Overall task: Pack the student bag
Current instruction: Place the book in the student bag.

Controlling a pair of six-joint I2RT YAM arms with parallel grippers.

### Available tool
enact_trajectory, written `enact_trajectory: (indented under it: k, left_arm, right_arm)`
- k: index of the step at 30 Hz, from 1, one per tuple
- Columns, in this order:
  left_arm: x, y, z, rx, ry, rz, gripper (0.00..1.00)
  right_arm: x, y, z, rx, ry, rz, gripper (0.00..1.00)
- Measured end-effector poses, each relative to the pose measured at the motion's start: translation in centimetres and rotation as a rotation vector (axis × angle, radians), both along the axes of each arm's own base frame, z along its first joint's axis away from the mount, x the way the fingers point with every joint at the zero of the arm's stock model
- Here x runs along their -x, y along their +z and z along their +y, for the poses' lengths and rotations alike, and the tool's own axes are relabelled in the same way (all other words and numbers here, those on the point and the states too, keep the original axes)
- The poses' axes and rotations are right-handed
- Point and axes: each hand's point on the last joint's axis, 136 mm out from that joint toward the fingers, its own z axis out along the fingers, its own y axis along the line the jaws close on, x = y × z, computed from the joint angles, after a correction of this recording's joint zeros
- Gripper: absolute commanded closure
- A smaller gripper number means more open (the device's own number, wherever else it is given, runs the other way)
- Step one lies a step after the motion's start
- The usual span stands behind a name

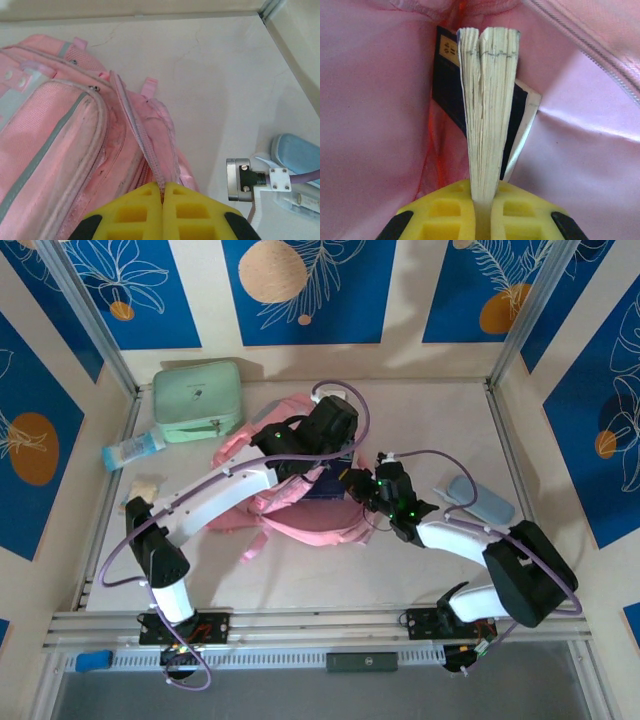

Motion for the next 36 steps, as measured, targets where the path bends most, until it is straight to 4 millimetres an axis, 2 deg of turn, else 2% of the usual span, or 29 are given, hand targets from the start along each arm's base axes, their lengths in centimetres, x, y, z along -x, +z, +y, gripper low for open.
enact_trajectory:
  k: [5, 9, 12, 16, 20, 23, 28, 29, 32, 33, 36]
  left_arm:
    - [-0.6, 0.1, 0.6, 0.004, 0.024, -0.002, 1.00]
    - [-1.2, 0.2, 1.0, 0.014, 0.043, -0.002, 1.00]
    - [-1.4, 0.4, 1.0, 0.031, 0.053, -0.004, 1.00]
    - [-1.3, 0.3, 0.8, 0.047, 0.052, 0.007, 1.00]
    - [-1.3, 0.2, 0.7, 0.058, 0.056, 0.017, 1.00]
    - [-1.3, 0.2, 0.6, 0.068, 0.058, 0.020, 1.00]
    - [-1.2, 0.2, 0.5, 0.081, 0.061, 0.029, 1.00]
    - [-1.2, 0.2, 0.5, 0.081, 0.061, 0.029, 1.00]
    - [-1.1, 0.2, 0.4, 0.083, 0.057, 0.032, 1.00]
    - [-1.1, 0.2, 0.4, 0.084, 0.056, 0.033, 1.00]
    - [-1.1, 0.2, 0.4, 0.084, 0.056, 0.033, 1.00]
  right_arm:
    - [0.7, 2.4, -0.6, -0.008, -0.011, -0.014, 1.00]
    - [1.9, 5.3, -2.6, -0.054, -0.041, -0.052, 1.00]
    - [2.5, 5.8, -3.9, -0.092, -0.085, -0.049, 1.00]
    - [1.9, 4.6, -4.2, -0.101, -0.124, 0.003, 1.00]
    - [0.8, 2.7, -3.5, -0.077, -0.150, 0.070, 1.00]
    - [0.2, 2.3, -2.5, -0.063, -0.162, 0.055, 1.00]
    - [-2.2, 2.0, -0.4, -0.054, -0.179, 0.020, 1.00]
    - [-2.9, 1.9, 0.1, -0.047, -0.187, 0.010, 0.97]
    - [-4.4, 1.2, 1.2, -0.033, -0.191, 0.000, 0.72]
    - [-4.6, 0.9, 1.6, -0.023, -0.184, -0.002, 0.67]
    - [-4.1, 0.2, 2.2, 0.013, -0.158, 0.011, 0.61]
